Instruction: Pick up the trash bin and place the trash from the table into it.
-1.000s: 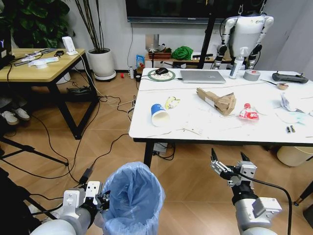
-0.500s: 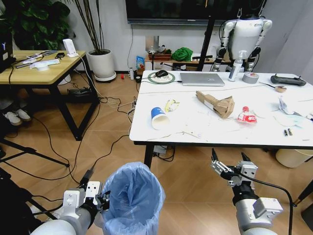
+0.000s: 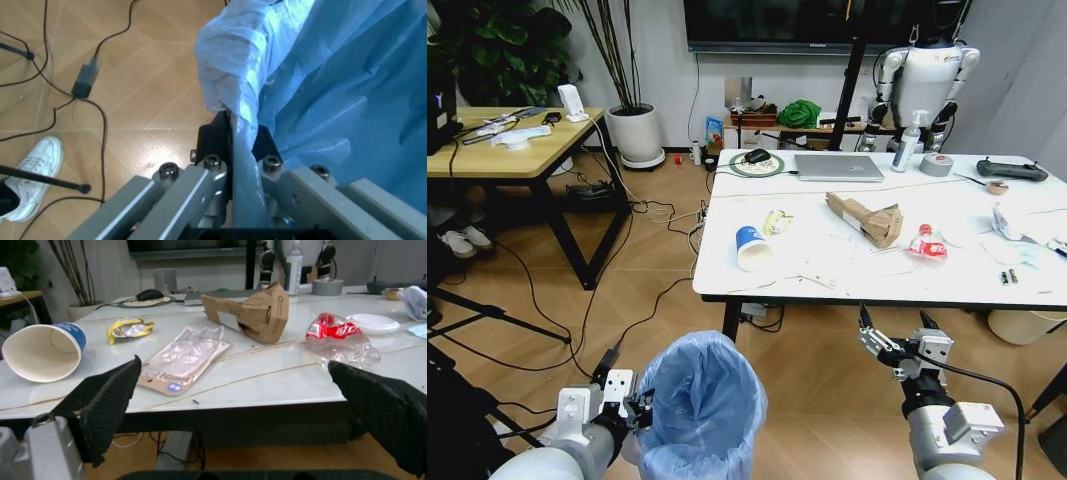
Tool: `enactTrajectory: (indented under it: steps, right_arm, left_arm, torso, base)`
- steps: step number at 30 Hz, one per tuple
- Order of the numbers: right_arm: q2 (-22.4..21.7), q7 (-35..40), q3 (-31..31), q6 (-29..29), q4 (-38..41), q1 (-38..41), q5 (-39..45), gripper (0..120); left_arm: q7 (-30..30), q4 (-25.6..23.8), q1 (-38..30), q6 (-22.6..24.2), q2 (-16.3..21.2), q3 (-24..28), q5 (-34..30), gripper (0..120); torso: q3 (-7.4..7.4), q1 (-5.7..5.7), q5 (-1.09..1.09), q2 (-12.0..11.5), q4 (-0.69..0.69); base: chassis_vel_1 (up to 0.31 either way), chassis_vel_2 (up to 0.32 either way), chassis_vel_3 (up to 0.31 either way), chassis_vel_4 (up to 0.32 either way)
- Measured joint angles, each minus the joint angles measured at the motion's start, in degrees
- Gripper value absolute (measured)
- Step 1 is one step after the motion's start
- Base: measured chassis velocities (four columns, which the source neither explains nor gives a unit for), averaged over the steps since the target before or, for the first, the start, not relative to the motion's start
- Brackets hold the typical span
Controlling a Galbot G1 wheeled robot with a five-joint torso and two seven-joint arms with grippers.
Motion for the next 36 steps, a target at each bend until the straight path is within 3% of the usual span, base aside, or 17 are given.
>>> enactTrajectory:
  steps: [18,25,30,36]
  right_arm:
    - [-1.90,1.33,0.21,-1.70,0.37,1.95,2.48,100]
    - [-8.55,3.46,0.39,-3.83,-1.68,8.02,10.88,100]
    - [-17.12,5.13,-0.60,-8.27,-4.33,16.59,21.35,100]
    - [-24.14,5.21,-3.70,-10.52,-6.83,21.56,23.71,100]
  left_arm:
    - [1.21,0.00,0.51,0.00,-1.26,-0.34,1.98,0]
    - [3.58,0.00,3.06,0.00,-2.48,-0.87,3.69,0]
    - [7.61,0.00,3.68,0.00,-3.91,-1.14,5.94,0]
    - [9.16,0.00,2.94,-0.01,-2.64,-0.68,6.34,0]
  torso:
    - [2.38,1.93,0.01,4.34,-0.01]
    - [2.48,2.06,0.01,4.55,0.00]
    - [2.40,2.01,0.00,4.39,0.03]
    - [2.31,1.94,0.01,4.23,-0.02]
  base:
    - [0.000,0.000,0.000,0.000]
    - [0.000,0.000,0.000,0.000]
    - [0.000,0.000,0.000,0.000]
    - [0.000,0.000,0.000,0.000]
